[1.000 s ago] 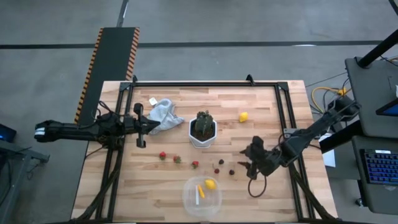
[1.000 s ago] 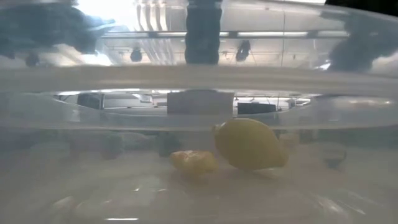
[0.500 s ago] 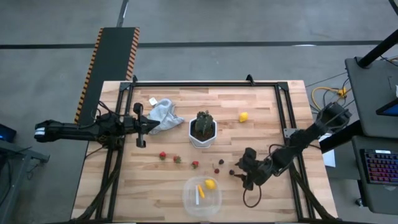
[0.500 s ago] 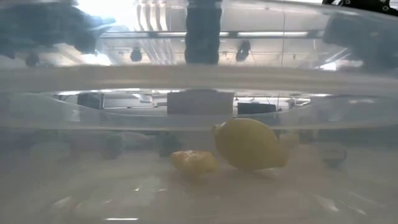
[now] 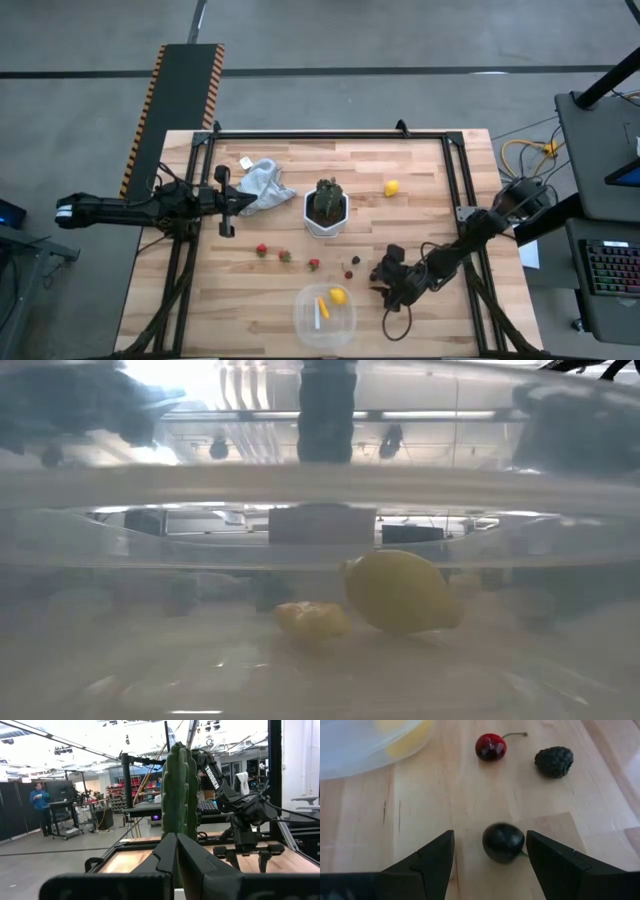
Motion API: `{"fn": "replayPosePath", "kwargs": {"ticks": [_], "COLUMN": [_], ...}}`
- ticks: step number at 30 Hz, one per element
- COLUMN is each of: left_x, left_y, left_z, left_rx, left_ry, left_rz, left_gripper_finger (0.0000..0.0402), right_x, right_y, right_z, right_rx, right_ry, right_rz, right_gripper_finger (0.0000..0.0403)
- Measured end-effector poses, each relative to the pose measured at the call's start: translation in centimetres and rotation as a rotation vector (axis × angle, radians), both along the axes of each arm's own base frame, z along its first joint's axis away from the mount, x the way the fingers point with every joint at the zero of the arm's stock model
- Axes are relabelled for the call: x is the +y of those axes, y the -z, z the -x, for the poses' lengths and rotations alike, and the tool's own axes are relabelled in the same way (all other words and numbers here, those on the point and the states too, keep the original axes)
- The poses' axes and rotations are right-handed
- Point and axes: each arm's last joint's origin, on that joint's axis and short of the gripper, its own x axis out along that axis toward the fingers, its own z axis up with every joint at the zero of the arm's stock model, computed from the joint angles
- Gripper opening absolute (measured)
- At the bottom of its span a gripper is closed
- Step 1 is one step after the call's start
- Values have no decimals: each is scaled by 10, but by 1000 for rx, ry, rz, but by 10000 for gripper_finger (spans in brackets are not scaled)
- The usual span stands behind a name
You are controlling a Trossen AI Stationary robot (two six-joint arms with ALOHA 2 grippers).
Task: Pick and placing Produce into tupperware
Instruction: Put the black cherry into the transparent bin
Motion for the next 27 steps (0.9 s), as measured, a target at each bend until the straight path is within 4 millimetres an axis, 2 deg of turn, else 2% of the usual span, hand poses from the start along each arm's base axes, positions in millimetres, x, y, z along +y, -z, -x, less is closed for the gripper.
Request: {"fn": "replayPosePath", "kwargs": {"ticks": [7,19,27], "left_x": [0,0,0], "left_y": [0,0,0], "left_z": [0,0,0], "left_rx": [-1,-1,-1], "left_ry": [-1,-1,-1], "left_rz": [0,0,0], "left_gripper_finger": [0,0,0], "right_x": [1,0,-1], "right_y": [1,1,2], "right_z": [-1,-1,1], "right_rx": [1,2,25], "right_ry": [0,-4,-4], "right_rz": [1,17,36], "right_gripper_finger": [239,218,188]}}
